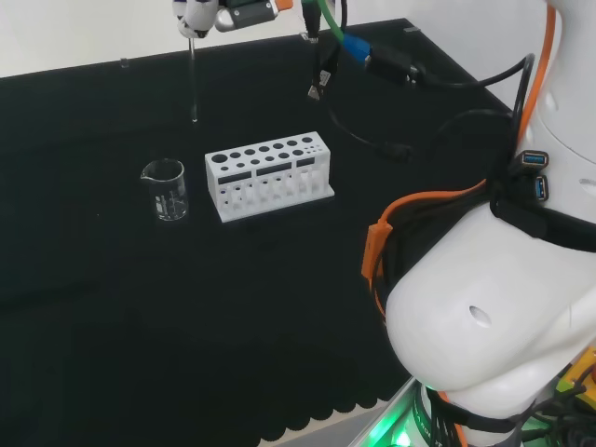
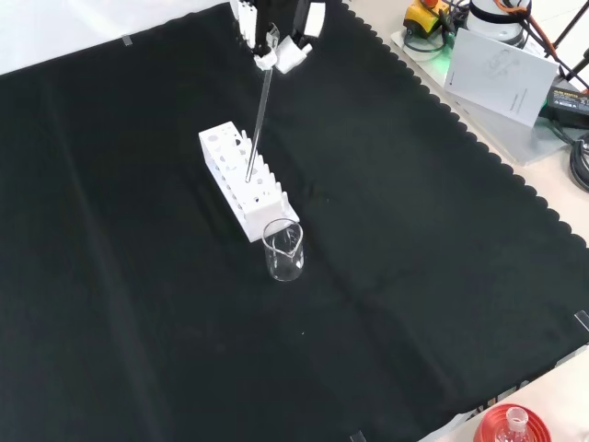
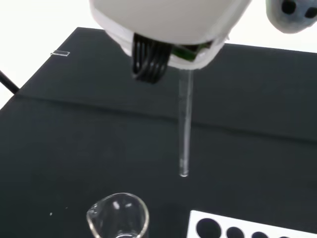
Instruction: Stir in the beaker to the left of the white test tube rack with the glass rod.
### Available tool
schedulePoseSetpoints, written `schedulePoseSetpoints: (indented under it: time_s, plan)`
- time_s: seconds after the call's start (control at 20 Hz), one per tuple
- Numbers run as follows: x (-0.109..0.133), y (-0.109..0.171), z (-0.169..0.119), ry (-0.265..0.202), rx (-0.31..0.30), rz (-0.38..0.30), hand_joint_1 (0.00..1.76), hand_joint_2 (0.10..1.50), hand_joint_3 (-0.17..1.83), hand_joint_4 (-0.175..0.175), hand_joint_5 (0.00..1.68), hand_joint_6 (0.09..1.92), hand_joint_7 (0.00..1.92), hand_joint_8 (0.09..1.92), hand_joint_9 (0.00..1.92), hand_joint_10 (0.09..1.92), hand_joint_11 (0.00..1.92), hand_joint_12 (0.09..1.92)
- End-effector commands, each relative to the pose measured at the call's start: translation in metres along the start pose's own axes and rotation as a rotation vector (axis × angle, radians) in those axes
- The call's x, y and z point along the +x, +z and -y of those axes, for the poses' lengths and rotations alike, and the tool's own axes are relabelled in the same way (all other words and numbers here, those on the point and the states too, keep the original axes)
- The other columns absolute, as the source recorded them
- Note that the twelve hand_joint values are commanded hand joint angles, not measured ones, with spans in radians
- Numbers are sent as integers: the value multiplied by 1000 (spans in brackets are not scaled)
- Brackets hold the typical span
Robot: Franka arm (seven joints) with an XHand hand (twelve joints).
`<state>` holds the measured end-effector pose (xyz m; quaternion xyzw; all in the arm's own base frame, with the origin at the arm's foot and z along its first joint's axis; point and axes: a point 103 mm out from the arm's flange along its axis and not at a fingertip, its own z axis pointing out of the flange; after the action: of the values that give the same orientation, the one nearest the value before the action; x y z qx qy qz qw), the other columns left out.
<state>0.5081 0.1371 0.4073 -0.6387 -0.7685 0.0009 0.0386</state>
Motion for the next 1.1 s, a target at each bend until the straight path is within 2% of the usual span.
schedulePoseSetpoints:
  time_s: [0.05,0.1,0.15,0.4,0.55,0.8,1.1]
  plan:
    - [41,14,-1,-126,18,-14,1326,567,766,-175,1329,583,1396,540,1772,306,1652,458]
    - [44,6,5,-133,19,-27,1326,566,767,-175,1330,583,1396,540,1772,306,1652,458]
    - [51,3,5,-132,36,-12,1326,566,767,-175,1330,583,1396,540,1772,306,1652,458]
    - [84,13,-12,-165,50,-2,1326,565,769,-175,1330,582,1397,540,1774,305,1652,459]
    - [95,18,-15,-188,45,-10,1326,564,770,-175,1331,582,1397,540,1775,305,1652,459]
    - [96,28,-16,-207,53,-31,1326,563,771,-175,1331,582,1398,539,1775,304,1652,459]
    - [80,33,-15,-188,59,-37,1327,562,773,-175,1331,582,1398,539,1775,303,1652,459]
